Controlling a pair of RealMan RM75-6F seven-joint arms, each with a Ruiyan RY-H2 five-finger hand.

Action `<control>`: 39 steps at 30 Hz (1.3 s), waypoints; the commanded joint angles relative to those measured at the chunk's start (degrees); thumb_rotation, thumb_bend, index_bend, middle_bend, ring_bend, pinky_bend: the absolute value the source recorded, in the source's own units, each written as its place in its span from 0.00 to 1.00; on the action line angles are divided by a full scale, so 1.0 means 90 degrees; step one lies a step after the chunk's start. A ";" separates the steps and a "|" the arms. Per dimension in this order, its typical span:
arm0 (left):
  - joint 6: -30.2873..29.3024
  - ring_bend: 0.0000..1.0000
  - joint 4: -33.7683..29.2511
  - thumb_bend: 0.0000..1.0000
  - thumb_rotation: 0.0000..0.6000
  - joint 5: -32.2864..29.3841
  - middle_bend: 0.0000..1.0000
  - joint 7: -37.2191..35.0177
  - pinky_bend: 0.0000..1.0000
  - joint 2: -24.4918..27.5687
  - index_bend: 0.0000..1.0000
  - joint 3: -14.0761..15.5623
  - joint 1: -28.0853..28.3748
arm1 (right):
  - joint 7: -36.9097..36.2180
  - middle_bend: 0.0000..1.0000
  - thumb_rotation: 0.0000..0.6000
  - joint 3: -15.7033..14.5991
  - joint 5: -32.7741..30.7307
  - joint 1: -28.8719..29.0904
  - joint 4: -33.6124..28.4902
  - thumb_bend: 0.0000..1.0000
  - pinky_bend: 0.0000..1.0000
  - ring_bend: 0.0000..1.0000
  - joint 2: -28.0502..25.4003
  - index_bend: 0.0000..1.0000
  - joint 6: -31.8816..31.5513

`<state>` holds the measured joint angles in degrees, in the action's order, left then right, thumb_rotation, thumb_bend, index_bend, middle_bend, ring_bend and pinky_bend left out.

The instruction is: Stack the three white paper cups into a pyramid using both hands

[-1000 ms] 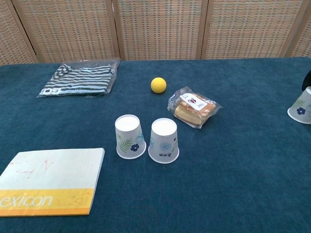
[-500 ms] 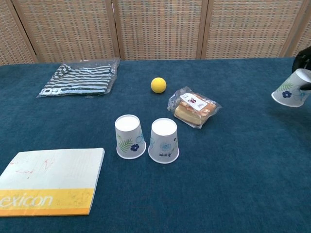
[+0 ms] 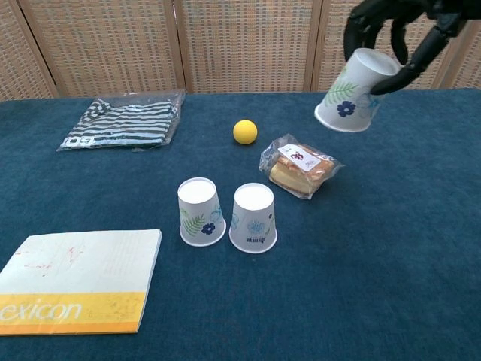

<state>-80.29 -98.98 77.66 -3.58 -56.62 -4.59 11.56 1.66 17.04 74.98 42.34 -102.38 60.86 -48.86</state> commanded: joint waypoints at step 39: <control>0.0182 0.00 0.0014 0.28 1.00 0.0328 0.00 -0.0832 0.00 0.0358 0.00 -0.0013 -0.0150 | 0.5195 0.50 1.00 -0.0461 -0.4838 0.3037 -0.1039 0.38 0.61 0.41 0.2555 0.49 -0.1650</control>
<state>-78.66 -98.86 80.62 -11.07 -53.41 -4.71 10.21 48.41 12.87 31.49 69.62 -111.77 83.82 -63.66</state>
